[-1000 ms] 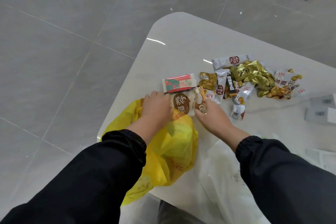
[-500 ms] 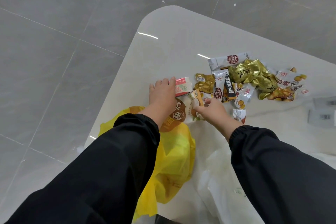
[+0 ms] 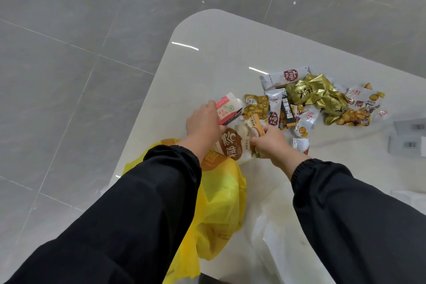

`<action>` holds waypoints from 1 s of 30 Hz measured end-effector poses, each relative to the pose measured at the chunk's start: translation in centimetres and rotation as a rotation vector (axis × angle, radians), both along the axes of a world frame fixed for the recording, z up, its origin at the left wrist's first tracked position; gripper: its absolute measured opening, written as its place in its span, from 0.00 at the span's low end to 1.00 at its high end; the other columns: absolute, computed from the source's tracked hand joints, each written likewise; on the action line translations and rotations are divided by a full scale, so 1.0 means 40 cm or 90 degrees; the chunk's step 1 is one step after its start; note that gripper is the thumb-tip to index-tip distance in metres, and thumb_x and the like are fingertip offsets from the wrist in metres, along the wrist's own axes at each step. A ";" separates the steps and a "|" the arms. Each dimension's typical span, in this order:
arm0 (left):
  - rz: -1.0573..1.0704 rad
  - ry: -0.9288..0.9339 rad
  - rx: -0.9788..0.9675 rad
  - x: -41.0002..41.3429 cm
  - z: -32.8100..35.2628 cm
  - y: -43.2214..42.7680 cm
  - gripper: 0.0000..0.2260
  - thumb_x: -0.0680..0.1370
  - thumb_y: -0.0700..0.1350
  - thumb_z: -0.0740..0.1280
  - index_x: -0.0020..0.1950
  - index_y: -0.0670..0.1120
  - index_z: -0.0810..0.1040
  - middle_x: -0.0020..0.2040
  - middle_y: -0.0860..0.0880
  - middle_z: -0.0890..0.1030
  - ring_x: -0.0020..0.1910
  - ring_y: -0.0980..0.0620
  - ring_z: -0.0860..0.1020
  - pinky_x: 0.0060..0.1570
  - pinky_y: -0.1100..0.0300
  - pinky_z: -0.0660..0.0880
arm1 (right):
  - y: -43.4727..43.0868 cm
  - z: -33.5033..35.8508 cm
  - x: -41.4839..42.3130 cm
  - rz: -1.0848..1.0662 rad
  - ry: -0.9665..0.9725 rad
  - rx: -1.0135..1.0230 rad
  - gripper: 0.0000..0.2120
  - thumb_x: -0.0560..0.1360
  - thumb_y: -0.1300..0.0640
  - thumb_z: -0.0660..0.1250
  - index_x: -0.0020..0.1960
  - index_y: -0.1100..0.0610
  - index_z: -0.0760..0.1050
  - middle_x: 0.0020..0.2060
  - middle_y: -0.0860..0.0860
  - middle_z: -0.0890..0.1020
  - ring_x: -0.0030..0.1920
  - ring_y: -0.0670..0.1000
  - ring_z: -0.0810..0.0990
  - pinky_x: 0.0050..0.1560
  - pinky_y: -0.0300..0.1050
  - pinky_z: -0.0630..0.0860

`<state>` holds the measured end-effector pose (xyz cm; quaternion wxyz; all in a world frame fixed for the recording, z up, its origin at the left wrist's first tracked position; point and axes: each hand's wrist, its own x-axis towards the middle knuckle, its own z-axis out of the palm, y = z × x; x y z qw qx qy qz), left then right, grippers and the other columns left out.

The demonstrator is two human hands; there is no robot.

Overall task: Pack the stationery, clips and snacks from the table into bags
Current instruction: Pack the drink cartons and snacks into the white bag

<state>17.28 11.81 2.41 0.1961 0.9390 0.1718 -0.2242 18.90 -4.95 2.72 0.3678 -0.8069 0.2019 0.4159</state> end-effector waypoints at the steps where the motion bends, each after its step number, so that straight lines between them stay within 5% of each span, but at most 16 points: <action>1: 0.014 0.008 -0.016 0.002 0.012 -0.009 0.22 0.72 0.53 0.72 0.59 0.46 0.68 0.54 0.47 0.76 0.51 0.46 0.76 0.47 0.51 0.76 | -0.015 0.009 0.003 -0.002 0.001 0.004 0.10 0.74 0.65 0.66 0.54 0.61 0.75 0.48 0.58 0.80 0.48 0.58 0.80 0.48 0.54 0.81; 7: 0.088 -0.023 -0.110 0.009 0.089 -0.097 0.23 0.73 0.58 0.70 0.60 0.48 0.68 0.52 0.50 0.76 0.49 0.49 0.77 0.41 0.55 0.75 | -0.120 0.087 0.021 -0.075 -0.093 0.003 0.05 0.74 0.64 0.64 0.50 0.62 0.75 0.43 0.58 0.79 0.43 0.57 0.79 0.45 0.54 0.80; 11: 0.091 -0.049 -0.133 0.002 0.164 -0.183 0.23 0.73 0.61 0.68 0.60 0.48 0.68 0.52 0.51 0.77 0.47 0.49 0.76 0.41 0.55 0.74 | -0.221 0.157 0.014 -0.147 -0.118 0.032 0.07 0.71 0.70 0.64 0.41 0.60 0.75 0.35 0.55 0.76 0.34 0.52 0.75 0.34 0.43 0.75; 21: 0.151 -0.134 -0.192 -0.131 0.309 -0.541 0.22 0.74 0.61 0.67 0.59 0.49 0.68 0.46 0.54 0.75 0.44 0.52 0.75 0.42 0.56 0.74 | -0.557 0.268 -0.086 -0.244 -0.198 0.063 0.06 0.72 0.70 0.64 0.41 0.61 0.75 0.38 0.56 0.79 0.37 0.54 0.77 0.33 0.42 0.75; 30: 0.309 -0.107 -0.369 -0.306 0.342 -0.845 0.17 0.75 0.55 0.68 0.58 0.50 0.68 0.46 0.55 0.76 0.45 0.52 0.77 0.41 0.60 0.72 | -0.797 0.307 -0.209 -0.290 -0.268 0.029 0.04 0.75 0.63 0.63 0.44 0.58 0.76 0.41 0.54 0.81 0.43 0.54 0.81 0.48 0.52 0.81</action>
